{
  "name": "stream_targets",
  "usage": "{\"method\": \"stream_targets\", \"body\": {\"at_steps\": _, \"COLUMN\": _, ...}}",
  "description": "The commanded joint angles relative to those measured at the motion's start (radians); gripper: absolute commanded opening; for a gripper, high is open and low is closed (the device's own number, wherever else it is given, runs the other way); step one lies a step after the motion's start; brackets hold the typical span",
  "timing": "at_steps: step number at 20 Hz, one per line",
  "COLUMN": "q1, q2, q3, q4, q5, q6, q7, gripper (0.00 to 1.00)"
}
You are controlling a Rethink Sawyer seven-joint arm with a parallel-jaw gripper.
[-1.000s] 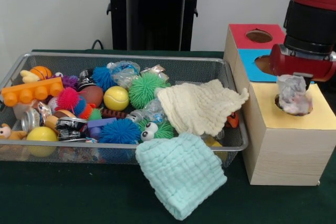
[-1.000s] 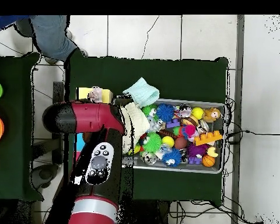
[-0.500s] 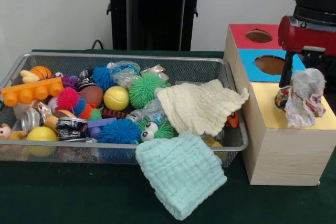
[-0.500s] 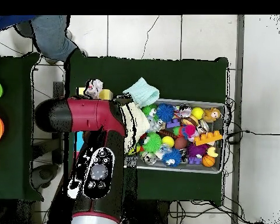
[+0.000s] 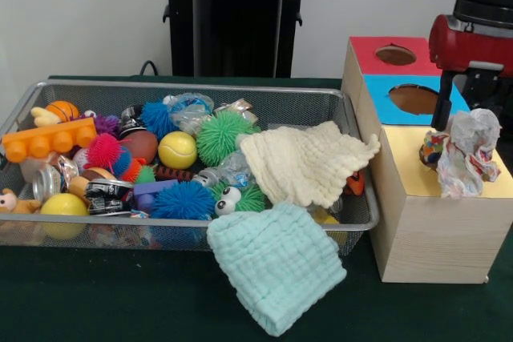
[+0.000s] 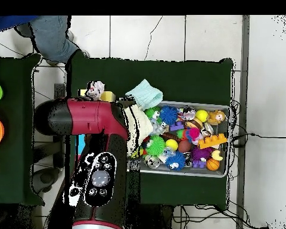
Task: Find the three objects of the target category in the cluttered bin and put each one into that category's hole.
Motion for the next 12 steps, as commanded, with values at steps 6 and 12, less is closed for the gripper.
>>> {"method": "stream_targets", "body": {"at_steps": 6, "q1": -0.037, "q2": 0.004, "q3": 0.06, "q4": 0.085, "q5": -0.002, "q6": 0.023, "q7": 0.138, "gripper": 1.0}}
{"method": "stream_targets", "body": {"at_steps": 12, "q1": -0.043, "q2": 0.007, "q3": 0.064, "q4": 0.093, "q5": -0.006, "q6": 0.004, "q7": 0.133, "gripper": 1.0}}
